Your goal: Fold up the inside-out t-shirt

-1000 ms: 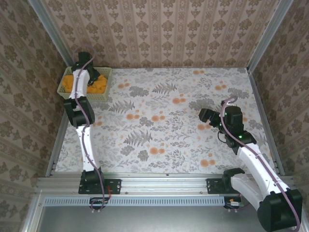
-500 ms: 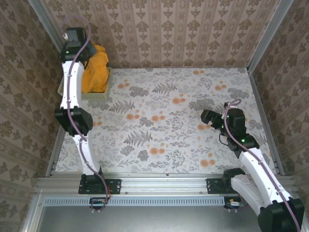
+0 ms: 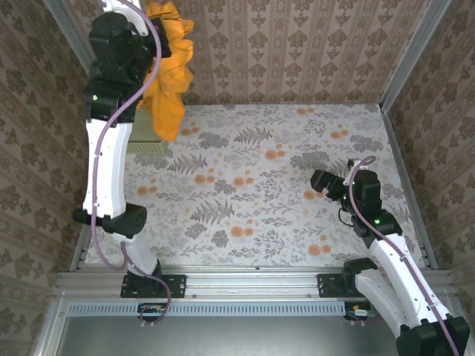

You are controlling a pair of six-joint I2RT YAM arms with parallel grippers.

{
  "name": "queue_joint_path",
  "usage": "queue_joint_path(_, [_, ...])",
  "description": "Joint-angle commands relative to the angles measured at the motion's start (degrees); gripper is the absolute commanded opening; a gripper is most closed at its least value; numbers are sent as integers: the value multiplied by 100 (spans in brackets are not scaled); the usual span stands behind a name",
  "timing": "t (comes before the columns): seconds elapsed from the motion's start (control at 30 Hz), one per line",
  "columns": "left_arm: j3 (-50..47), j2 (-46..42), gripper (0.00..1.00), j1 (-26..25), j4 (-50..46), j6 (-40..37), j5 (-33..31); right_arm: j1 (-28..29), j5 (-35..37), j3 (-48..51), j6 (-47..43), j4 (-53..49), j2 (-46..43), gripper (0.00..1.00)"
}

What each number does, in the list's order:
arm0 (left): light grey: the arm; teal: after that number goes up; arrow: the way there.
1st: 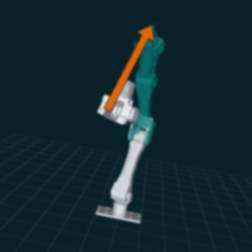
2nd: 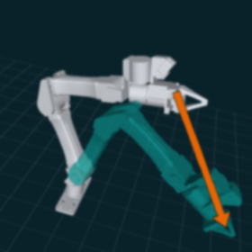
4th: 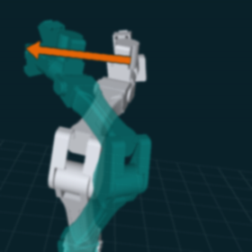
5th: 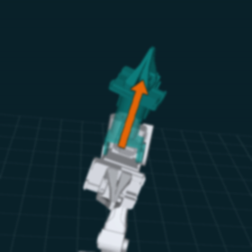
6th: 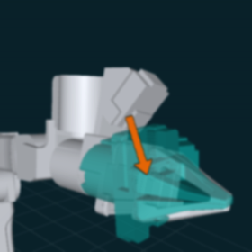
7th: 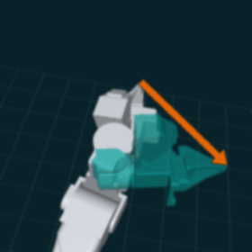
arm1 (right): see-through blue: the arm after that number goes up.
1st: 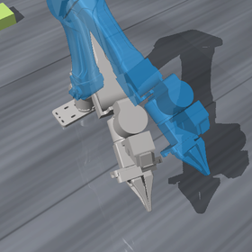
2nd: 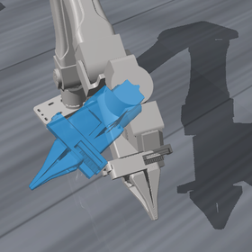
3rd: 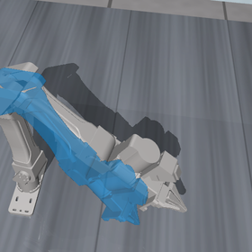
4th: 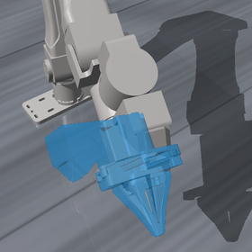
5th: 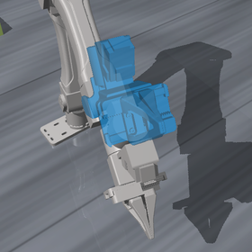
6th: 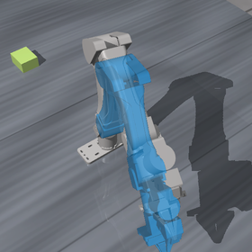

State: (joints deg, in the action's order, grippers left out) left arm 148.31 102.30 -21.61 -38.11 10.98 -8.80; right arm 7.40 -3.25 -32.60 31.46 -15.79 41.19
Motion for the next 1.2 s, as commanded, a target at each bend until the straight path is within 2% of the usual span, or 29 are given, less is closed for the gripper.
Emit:
queue_joint_path(0.0, [-252, -217, 0, -403, 376, -512, 84, 32, 244, -45, 216, -378, -121, 99])
queue_joint_path(0.1, [-953, -440, 0, -982, 473, -214, 122, 34, 623, -214, 300, -797, -77, 99])
queue_joint_path(0.27, [-2326, -669, 0, -1870, 673, 451, -5, 34, 555, -194, 413, -876, -137, 99])
queue_joint_path(0.37, [-3208, -779, 0, -2196, 723, 1102, -59, 34, 549, -194, 416, -975, -99, 99])
queue_joint_path(0.47, [-4371, -987, 1, -2310, 1013, 1637, -71, 34, 473, -181, 380, -1036, -25, 99])
queue_joint_path(0.5, [-4746, -1048, 6, -2292, 1093, 1793, -91, 42, 423, -169, 370, -1034, -3, 99])
queue_joint_path(0.53, [-5188, -1107, 15, -2245, 1176, 1988, -85, 42, 351, -152, 353, -1032, 28, 99])
queue_joint_path(0.63, [-6184, -1102, 55, -1976, 1314, 2294, 457, 127, 221, -89, 300, -984, 160, 99])
queue_joint_path(0.7, [-6596, -1061, 69, -1806, 1273, 2307, 888, 268, 224, -89, 256, -981, 291, 99])
queue_joint_path(0.77, [-7074, -1157, 79, -1757, 1243, 2164, 944, 481, 276, -119, 204, -965, 474, 99])
queue_joint_path(0.83, [-7594, -1361, 82, -1717, 1292, 2127, 879, 709, 305, -156, 178, -898, 689, 99])
queue_joint_path(0.97, [-8698, -1890, 83, -1519, 1826, 2272, 1258, 1216, 498, -369, 141, -748, 1263, 98])
queue_joint_path(1.17, [-9040, -2002, 83, -1762, 2280, 2277, 1497, 1713, 999, -1050, 190, -694, 2286, 95])
